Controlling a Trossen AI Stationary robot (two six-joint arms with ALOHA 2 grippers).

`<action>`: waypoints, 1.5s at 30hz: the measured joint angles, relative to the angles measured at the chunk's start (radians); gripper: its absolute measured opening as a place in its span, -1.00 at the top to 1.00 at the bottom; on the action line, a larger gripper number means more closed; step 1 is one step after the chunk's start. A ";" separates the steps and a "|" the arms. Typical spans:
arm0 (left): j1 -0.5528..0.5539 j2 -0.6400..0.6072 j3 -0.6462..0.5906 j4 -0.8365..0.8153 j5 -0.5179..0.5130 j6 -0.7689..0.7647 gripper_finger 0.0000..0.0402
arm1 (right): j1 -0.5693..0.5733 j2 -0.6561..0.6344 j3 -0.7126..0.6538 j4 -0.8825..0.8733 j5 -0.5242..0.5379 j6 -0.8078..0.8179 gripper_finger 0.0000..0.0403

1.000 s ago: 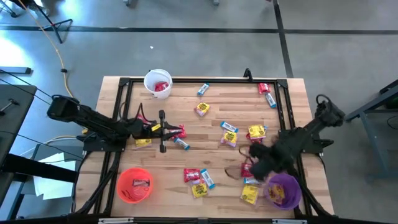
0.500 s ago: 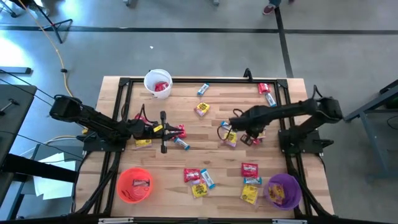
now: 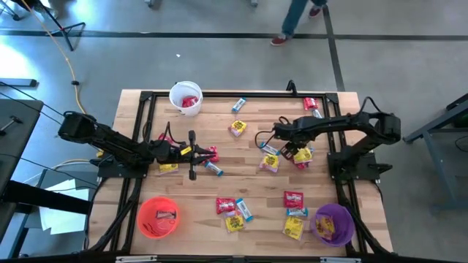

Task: Sort candy
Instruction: Put the yellow candy into the purple bucket

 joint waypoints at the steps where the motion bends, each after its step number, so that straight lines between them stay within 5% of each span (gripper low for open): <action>1: 0.000 0.000 0.000 0.000 0.000 0.000 0.91 | -0.002 0.000 -0.008 0.012 -0.009 -0.005 0.10; 12: 0.000 0.000 0.000 0.000 0.000 -0.002 0.91 | -0.003 0.000 -0.071 0.109 -0.056 -0.010 0.15; 20: 0.000 0.000 0.000 -0.002 0.000 -0.002 0.91 | -0.002 0.001 -0.065 0.146 -0.056 -0.083 0.89; 22: 0.000 0.000 0.000 -0.004 0.000 -0.002 0.91 | 0.000 0.001 -0.041 0.129 -0.056 -0.099 0.94; 39: 0.001 0.000 0.000 -0.040 0.000 -0.003 0.91 | 0.234 0.040 0.086 -0.074 -0.001 0.029 -0.12; 45: 0.001 0.000 0.000 -0.045 0.000 -0.011 0.91 | 0.254 0.135 0.085 -0.122 0.047 0.048 -0.25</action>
